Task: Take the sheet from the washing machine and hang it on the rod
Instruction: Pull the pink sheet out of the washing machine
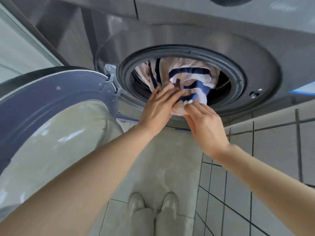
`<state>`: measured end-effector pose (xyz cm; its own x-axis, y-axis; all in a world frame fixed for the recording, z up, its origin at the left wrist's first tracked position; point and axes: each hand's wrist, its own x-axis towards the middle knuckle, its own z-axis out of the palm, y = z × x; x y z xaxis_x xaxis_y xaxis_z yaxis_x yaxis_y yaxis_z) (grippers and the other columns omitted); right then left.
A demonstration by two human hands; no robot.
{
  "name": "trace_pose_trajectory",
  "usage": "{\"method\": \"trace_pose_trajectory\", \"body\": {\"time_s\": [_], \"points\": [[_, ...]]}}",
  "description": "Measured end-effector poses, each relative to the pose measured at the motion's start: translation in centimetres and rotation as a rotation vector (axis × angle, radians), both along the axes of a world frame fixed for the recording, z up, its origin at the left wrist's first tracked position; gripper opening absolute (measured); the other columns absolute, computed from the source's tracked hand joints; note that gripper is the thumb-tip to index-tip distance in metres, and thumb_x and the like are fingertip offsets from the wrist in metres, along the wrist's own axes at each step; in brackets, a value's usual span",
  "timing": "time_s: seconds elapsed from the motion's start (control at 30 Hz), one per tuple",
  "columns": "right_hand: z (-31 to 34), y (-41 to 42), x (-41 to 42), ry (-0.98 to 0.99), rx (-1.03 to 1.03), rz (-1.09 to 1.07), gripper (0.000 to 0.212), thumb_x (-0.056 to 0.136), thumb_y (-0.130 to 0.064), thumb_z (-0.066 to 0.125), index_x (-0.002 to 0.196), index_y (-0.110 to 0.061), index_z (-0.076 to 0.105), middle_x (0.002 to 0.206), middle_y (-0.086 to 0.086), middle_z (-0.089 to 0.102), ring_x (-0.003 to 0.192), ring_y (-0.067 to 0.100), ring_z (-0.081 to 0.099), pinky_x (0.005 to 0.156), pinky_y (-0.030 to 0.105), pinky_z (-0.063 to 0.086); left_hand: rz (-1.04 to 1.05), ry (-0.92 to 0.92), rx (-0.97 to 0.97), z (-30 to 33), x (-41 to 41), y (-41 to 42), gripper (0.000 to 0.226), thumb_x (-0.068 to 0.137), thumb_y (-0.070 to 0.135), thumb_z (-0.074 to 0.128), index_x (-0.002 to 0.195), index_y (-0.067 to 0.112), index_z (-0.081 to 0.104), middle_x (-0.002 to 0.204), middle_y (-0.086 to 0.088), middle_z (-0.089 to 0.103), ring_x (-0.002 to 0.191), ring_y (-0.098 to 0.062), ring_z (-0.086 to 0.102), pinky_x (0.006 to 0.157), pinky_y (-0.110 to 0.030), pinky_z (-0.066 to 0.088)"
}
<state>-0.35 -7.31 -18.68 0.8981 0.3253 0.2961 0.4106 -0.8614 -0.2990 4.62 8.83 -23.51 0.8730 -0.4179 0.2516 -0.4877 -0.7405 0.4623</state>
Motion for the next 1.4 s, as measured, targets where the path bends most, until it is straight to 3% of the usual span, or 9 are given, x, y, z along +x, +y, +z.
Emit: {"method": "trace_pose_trajectory", "body": {"time_s": [0.1, 0.2, 0.47, 0.63, 0.83, 0.97, 1.1, 1.27, 1.4], "points": [[1.0, -0.7, -2.4, 0.067, 0.059, -0.003, 0.01, 0.092, -0.009, 0.054, 0.085, -0.005, 0.059, 0.082, 0.007, 0.063, 0.079, 0.031, 0.058, 0.069, 0.037, 0.048, -0.025, 0.036, -0.044, 0.7, -2.5, -0.2, 0.028, 0.087, 0.006, 0.053, 0.111, 0.005, 0.068, 0.113, -0.011, 0.069, 0.12, -0.028, 0.057, 0.102, -0.045, 0.042], [1.6, -1.4, -4.5, 0.137, 0.113, 0.034, 0.022, 0.096, -0.016, 0.047, 0.099, -0.004, 0.065, 0.094, 0.007, 0.068, 0.101, 0.027, 0.062, 0.082, 0.037, 0.051, 0.005, 0.147, -0.047, 1.7, -5.7, -0.4, 0.032, 0.085, 0.013, 0.04, 0.095, 0.002, 0.069, 0.097, -0.012, 0.072, 0.099, -0.029, 0.066, 0.098, -0.04, 0.046], [4.0, -1.5, -9.2, 0.309, 0.262, 0.068, 0.015, 0.091, -0.007, 0.062, 0.105, -0.005, 0.068, 0.098, 0.0, 0.069, 0.105, 0.019, 0.061, 0.086, 0.033, 0.051, 0.099, 0.284, -0.177, 5.2, -11.8, 0.1, 0.028, 0.084, 0.011, 0.046, 0.1, 0.006, 0.069, 0.094, -0.008, 0.071, 0.09, -0.027, 0.065, 0.08, -0.035, 0.051], [6.7, -1.7, -8.8, 0.478, 0.439, -0.034, 0.025, 0.084, -0.013, 0.06, 0.107, -0.02, 0.068, 0.109, -0.014, 0.065, 0.103, 0.013, 0.056, 0.09, 0.027, 0.045, 0.266, 0.455, -0.336, 7.4, -14.5, 0.8, 0.03, 0.076, -0.005, 0.048, 0.095, 0.005, 0.068, 0.078, -0.008, 0.068, 0.065, -0.009, 0.053, 0.056, -0.01, 0.032], [4.8, -2.6, -0.9, 0.511, -0.064, -0.216, 0.093, 0.079, -0.007, 0.061, 0.151, -0.032, 0.008, 0.159, 0.004, 0.009, 0.142, 0.039, 0.009, 0.114, 0.048, 0.016, 0.319, 0.475, -0.349, 9.0, -14.4, 1.8, 0.036, 0.076, -0.015, 0.046, 0.099, 0.002, 0.069, 0.072, 0.005, 0.059, 0.063, 0.001, 0.04, 0.054, -0.001, 0.032], [2.6, -2.5, 4.1, 0.611, -0.328, -0.09, 0.073, 0.093, -0.032, 0.053, 0.149, -0.044, 0.008, 0.161, -0.002, -0.001, 0.143, 0.046, 0.002, 0.112, 0.056, 0.019, 0.383, 0.496, -0.344, 9.4, -13.3, 2.1, 0.029, 0.081, -0.015, 0.047, 0.095, -0.001, 0.068, 0.064, 0.006, 0.051, 0.056, 0.011, 0.049, 0.05, -0.004, 0.033], [3.2, -1.8, 5.2, 0.474, -0.212, -0.036, 0.039, 0.091, -0.029, 0.038, 0.122, -0.018, 0.06, 0.11, 0.012, 0.061, 0.1, 0.034, 0.056, 0.071, 0.034, 0.042, 0.423, 0.509, -0.306, 8.9, -11.8, 2.2, 0.018, 0.085, -0.009, 0.048, 0.09, -0.002, 0.065, 0.062, 0.006, 0.047, 0.05, -0.009, 0.043, 0.047, -0.011, 0.032], [4.0, -2.7, 4.4, 0.26, -0.097, 0.01, 0.031, 0.079, -0.004, 0.053, 0.104, -0.016, 0.067, 0.072, 0.011, 0.064, 0.058, 0.034, 0.053, 0.051, 0.03, 0.035, 0.378, 0.523, -0.312, 8.3, -10.5, 2.2, 0.048, 0.082, -0.009, 0.047, 0.122, 0.013, 0.062, 0.099, -0.007, 0.071, 0.084, -0.027, 0.061, 0.062, -0.017, 0.037], [5.2, -3.2, 2.0, 0.235, -0.025, 0.06, 0.038, 0.075, 0.001, 0.052, 0.106, -0.017, 0.067, 0.073, 0.006, 0.067, 0.055, 0.03, 0.055, 0.048, 0.034, 0.049, 0.329, 0.45, -0.305, 8.4, -9.4, 2.3, 0.076, 0.076, -0.013, 0.046, 0.144, 0.022, 0.041, 0.144, 0.0, 0.049, 0.125, -0.019, 0.05, 0.093, -0.024, 0.044]]}}
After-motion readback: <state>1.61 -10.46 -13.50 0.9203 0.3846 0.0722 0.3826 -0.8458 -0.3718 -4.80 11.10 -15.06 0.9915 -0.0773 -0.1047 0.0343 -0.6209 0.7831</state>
